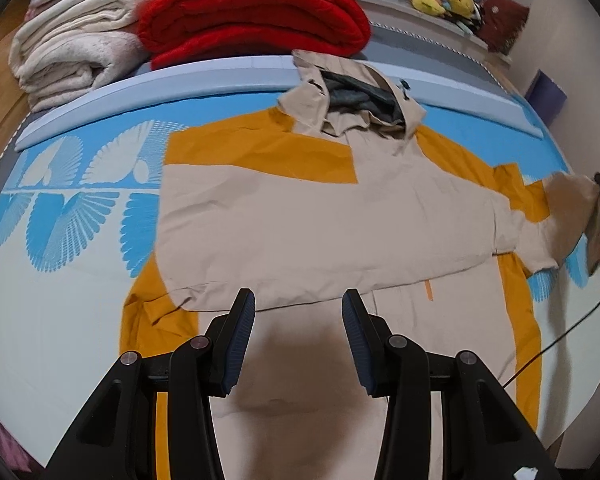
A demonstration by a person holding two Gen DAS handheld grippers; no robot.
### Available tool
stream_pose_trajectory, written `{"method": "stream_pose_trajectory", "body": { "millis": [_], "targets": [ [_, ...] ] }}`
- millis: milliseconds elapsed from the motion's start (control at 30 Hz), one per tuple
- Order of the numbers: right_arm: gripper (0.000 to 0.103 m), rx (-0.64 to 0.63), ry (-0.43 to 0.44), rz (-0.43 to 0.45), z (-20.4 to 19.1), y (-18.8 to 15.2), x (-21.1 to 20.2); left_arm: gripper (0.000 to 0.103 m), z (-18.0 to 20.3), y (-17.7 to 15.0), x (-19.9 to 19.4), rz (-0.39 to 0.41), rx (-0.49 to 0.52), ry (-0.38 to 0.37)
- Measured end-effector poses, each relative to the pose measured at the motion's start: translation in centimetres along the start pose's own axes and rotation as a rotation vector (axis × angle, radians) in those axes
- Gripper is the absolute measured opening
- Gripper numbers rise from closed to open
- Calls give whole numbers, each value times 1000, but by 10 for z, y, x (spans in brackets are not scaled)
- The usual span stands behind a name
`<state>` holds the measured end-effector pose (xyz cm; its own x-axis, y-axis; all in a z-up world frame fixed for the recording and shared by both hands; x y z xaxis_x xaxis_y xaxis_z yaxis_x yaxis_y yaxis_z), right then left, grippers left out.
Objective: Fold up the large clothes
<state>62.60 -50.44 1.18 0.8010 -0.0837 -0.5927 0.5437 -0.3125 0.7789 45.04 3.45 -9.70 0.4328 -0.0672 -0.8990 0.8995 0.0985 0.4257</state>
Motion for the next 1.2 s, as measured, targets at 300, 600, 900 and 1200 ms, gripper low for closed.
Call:
{"method": "stream_pose_trajectory", "body": {
  "millis": [300, 600, 900, 1200],
  "targets": [
    [2, -322, 327, -109, -273, -110, -53, 42, -36, -2, -23, 10, -58, -15],
    [2, -494, 343, -306, -371, -264, -32, 41, -60, -2, -37, 8, -93, -33],
    [7, -544, 308, -438, -366, -298, -31, 44, -73, -1, -43, 6, -118, -46],
    [53, -475, 345, -335, -331, -243, -109, 46, -66, 0, -38, -2, -119, -45]
  ]
}}
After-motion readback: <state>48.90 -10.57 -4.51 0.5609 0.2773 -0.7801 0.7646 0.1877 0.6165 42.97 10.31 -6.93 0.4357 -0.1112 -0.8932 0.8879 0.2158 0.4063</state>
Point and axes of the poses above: each gripper's, at about its wrist camera, not at the fingertips, and x roughly the way its jaws point, z to its right, y to its top, the point moved 10 cm from there along x, roughly the way its jaws point
